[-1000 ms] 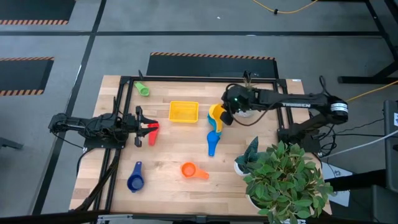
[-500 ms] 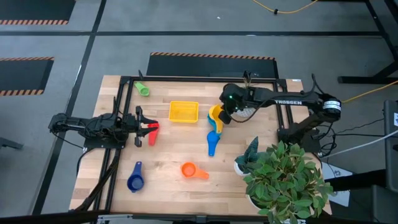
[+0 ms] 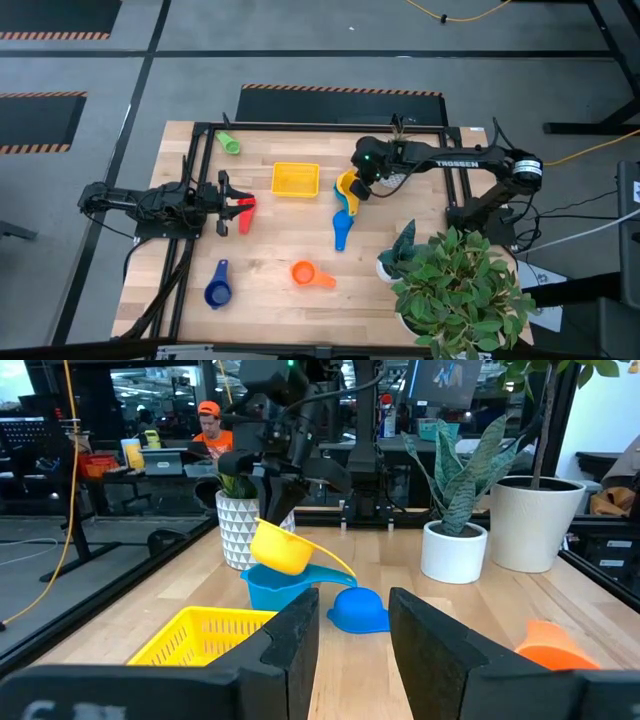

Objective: Nest measuring cups in basket
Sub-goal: Stack the yellow measuring cup into the top light blue measuring cup, then stack the dark blue measuring cup into the yellow measuring cup

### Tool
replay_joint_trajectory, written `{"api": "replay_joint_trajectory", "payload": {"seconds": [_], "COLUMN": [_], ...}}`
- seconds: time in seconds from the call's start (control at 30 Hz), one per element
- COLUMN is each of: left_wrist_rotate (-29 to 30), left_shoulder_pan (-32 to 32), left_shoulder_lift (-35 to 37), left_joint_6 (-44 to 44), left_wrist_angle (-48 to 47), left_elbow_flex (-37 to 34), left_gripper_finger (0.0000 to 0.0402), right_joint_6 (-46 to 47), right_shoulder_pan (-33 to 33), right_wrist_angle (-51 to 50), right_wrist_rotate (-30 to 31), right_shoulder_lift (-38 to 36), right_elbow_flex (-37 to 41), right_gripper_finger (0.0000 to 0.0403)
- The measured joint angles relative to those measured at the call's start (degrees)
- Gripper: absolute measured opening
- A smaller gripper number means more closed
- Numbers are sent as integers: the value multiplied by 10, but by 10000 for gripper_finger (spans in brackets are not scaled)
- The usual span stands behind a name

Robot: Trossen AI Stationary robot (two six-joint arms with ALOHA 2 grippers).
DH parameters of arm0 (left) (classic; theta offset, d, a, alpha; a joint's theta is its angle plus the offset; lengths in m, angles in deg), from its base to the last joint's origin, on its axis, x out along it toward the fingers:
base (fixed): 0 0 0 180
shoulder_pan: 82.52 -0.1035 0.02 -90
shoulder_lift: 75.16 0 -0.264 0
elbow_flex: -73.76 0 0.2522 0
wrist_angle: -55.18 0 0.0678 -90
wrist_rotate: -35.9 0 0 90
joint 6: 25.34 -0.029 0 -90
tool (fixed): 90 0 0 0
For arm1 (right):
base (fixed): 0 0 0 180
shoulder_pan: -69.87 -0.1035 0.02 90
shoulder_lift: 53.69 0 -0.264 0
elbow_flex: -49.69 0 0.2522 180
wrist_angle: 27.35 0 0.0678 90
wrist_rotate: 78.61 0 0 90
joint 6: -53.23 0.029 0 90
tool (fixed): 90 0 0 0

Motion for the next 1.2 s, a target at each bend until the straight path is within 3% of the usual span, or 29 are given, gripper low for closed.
{"api": "replay_joint_trajectory", "payload": {"seconds": [0.23, 0.8, 1.07, 1.2], "left_wrist_rotate": [0, 0, 0, 1], "left_shoulder_pan": [0, 0, 0, 0], "left_shoulder_lift": [0, 0, 0, 0], "left_joint_6": [0, 0, 1, 67], "left_wrist_angle": [0, 0, 4, 31], "left_elbow_flex": [0, 0, 0, 0], "left_gripper_finger": [117, 117, 117, 117], "right_joint_6": [0, 0, 0, 0], "right_shoulder_pan": [0, 0, 0, 0], "right_wrist_angle": [0, 0, 0, 0], "right_wrist_rotate": [0, 0, 0, 0], "right_shoulder_lift": [0, 0, -1, -1], "right_elbow_flex": [0, 0, 0, 0], "right_gripper_finger": [34, 135, 138, 138]}}
